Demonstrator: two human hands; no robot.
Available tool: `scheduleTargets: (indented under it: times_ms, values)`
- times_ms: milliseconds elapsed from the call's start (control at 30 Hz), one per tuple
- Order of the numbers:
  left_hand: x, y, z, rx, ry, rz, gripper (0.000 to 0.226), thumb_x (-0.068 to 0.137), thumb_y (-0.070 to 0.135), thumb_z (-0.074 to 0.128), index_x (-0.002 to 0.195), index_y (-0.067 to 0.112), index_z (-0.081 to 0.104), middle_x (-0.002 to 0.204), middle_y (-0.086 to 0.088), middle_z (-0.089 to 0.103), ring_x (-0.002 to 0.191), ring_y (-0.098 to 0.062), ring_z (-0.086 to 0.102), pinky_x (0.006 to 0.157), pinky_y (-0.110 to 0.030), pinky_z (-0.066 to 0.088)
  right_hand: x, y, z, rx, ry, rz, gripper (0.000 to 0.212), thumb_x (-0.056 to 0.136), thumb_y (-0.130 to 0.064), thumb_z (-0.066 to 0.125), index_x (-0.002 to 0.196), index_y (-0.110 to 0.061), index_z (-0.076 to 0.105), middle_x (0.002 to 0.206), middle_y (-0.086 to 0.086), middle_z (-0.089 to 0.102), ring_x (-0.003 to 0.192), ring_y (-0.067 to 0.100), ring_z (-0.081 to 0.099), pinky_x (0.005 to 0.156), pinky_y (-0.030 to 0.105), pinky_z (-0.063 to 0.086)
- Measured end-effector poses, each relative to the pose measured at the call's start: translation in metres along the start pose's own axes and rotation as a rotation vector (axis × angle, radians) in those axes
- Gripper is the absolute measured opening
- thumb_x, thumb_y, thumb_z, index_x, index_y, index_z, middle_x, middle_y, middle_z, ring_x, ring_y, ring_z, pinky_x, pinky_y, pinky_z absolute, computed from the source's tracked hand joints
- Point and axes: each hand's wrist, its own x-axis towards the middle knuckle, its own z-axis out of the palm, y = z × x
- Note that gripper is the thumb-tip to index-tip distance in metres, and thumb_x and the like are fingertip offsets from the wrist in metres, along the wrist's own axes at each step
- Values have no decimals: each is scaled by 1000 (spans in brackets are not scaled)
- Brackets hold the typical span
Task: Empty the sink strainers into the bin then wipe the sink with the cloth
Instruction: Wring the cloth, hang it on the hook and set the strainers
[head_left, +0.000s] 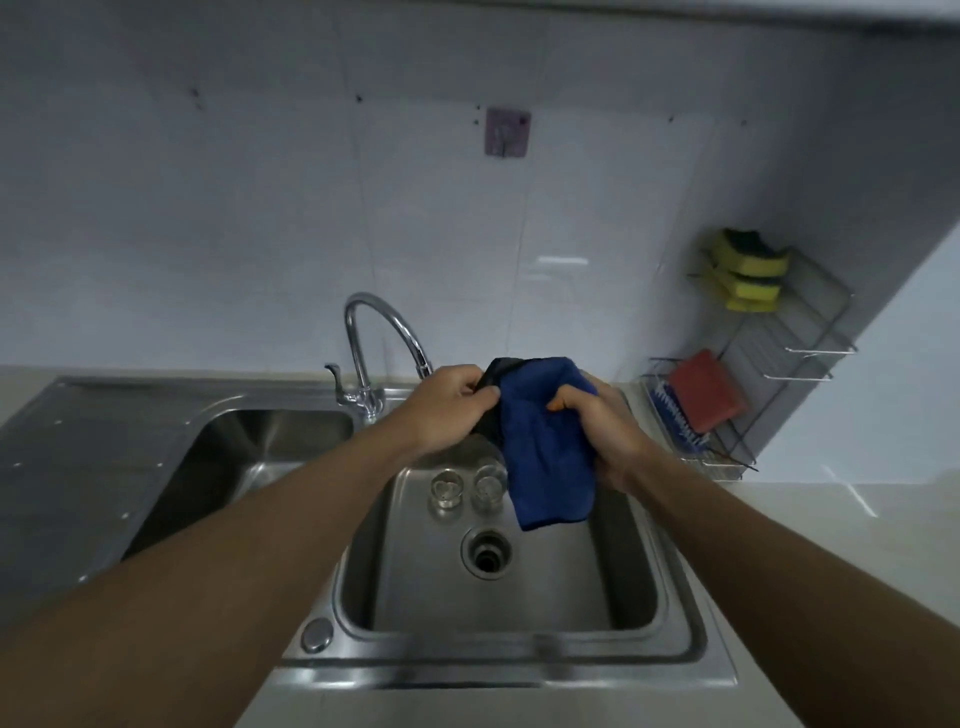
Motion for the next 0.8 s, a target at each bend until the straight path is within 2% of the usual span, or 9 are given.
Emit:
scheduleTargets:
  times_ms: [133, 233, 300, 367, 500, 567, 667, 733, 800]
  values:
    - [5, 39, -13, 52, 24, 124, 27, 100, 30, 54, 82, 12, 61, 74, 0, 60, 72, -16, 54, 70, -34, 43, -4, -30, -18, -263, 89, -144, 21, 77, 0, 68, 94, -5, 58, 81, 7, 62, 75, 18, 61, 60, 29, 52]
    - [9, 67, -19, 63, 49, 215, 27, 102, 27, 54, 92, 5, 66, 85, -9, 67, 78, -16, 57, 74, -33, 46, -8, -45, -31, -452, 34, -239, 29, 75, 2, 76, 95, -2, 54, 80, 4, 61, 72, 17, 59, 54, 18, 48]
    - [11, 81, -21, 75, 60, 261, 28, 103, 25, 52, 94, 3, 67, 82, -5, 64, 77, -15, 55, 74, -31, 44, -9, -53, -38, -507, -29, -251, 34, 76, -3, 81, 97, -6, 55, 87, 4, 64, 78, 19, 62, 59, 21, 50]
    - [13, 91, -23, 57, 90, 289, 30, 104, 23, 50, 95, -2, 65, 82, -7, 61, 76, -15, 53, 73, -32, 43, -12, -61, -44, -537, -102, -219, 45, 74, -17, 89, 106, -10, 58, 100, 4, 69, 89, 20, 68, 71, 32, 57]
    - [18, 104, -26, 83, 113, 355, 26, 105, 21, 47, 98, 2, 63, 87, -7, 62, 79, -15, 54, 77, -33, 45, -13, -73, -54, -724, -112, -226, 47, 73, -38, 89, 108, -20, 63, 98, 2, 70, 90, 18, 69, 79, 37, 59]
    - [19, 108, -26, 117, 101, 418, 23, 105, 21, 46, 102, 8, 64, 93, -6, 66, 85, -15, 59, 80, -31, 47, -13, -77, -53, -695, -93, -219, 63, 74, -39, 88, 127, -30, 56, 102, 4, 64, 91, 18, 65, 75, 32, 56]
    - [21, 117, -26, 159, 77, 503, 22, 106, 23, 45, 111, 14, 65, 103, -2, 68, 99, -17, 63, 87, -30, 49, -13, -84, -45, -629, -188, -223, 83, 80, -26, 84, 145, -46, 36, 125, -6, 47, 115, 14, 49, 83, 22, 44]
    - [23, 125, -29, 176, 57, 541, 22, 106, 23, 45, 112, 15, 65, 105, 0, 68, 100, -16, 63, 89, -30, 50, -12, -89, -38, -507, -259, -200, 76, 85, -16, 76, 143, -49, 38, 133, -16, 47, 119, 8, 48, 86, 25, 44]
    - [24, 131, -34, 218, 50, 588, 22, 105, 22, 46, 110, 15, 66, 103, 2, 68, 98, -12, 63, 88, -27, 49, -9, -93, -35, -406, -276, -191, 64, 88, -8, 70, 138, -41, 49, 130, -13, 59, 114, 8, 58, 75, 22, 52]
